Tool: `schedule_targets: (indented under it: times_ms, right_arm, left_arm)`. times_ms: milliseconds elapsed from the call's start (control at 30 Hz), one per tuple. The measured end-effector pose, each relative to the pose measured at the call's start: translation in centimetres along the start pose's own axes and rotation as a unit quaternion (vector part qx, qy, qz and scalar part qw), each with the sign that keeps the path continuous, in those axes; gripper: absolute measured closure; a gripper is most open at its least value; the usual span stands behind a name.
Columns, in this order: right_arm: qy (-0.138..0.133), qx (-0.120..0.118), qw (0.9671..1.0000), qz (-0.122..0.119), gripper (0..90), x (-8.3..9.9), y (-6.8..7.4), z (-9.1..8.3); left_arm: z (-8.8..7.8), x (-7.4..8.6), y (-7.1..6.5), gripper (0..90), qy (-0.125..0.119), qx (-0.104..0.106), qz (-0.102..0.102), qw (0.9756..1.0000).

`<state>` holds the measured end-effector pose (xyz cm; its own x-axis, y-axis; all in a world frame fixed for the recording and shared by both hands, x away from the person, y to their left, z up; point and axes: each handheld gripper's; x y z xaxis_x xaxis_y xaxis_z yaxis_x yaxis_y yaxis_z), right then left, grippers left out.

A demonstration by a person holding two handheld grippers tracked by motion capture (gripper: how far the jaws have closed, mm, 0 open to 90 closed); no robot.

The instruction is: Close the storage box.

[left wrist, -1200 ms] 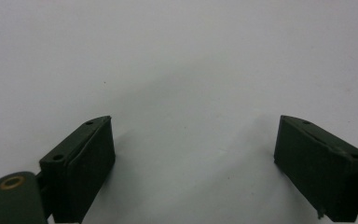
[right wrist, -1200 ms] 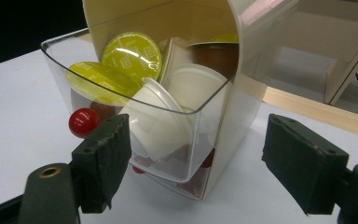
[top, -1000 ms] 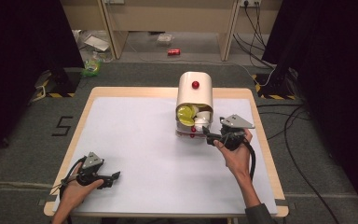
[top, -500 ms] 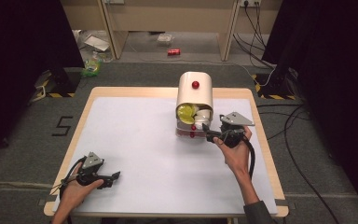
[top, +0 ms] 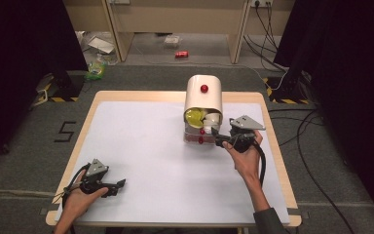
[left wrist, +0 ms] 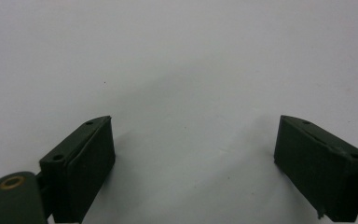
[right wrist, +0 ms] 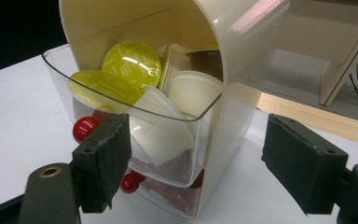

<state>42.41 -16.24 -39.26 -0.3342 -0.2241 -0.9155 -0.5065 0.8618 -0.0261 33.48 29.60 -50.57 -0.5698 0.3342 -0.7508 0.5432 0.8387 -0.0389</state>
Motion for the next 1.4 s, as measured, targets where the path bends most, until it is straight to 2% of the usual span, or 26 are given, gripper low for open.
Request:
schedule_targets:
  times_ms: [700,1400]
  right_arm:
    - [-0.001,0.004,1.0,0.001,24.3,-0.2,-0.3,0.6]
    - [0.001,0.023,0.9997,0.001,23.6,-0.3,-0.7,1.0]
  left_arm:
    - [0.0,0.0,0.0,11.5,0.0,0.0,0.0,1.0]
    - [0.0,0.0,0.0,11.5,0.001,0.0,0.0,1.0]
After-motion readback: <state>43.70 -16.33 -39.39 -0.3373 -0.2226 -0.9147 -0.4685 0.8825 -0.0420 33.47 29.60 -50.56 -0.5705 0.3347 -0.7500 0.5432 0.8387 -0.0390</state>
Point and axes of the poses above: each handheld gripper's, and its own axes: z roughly forward along the jaws, x roughly out of its underside, y roughly to its left
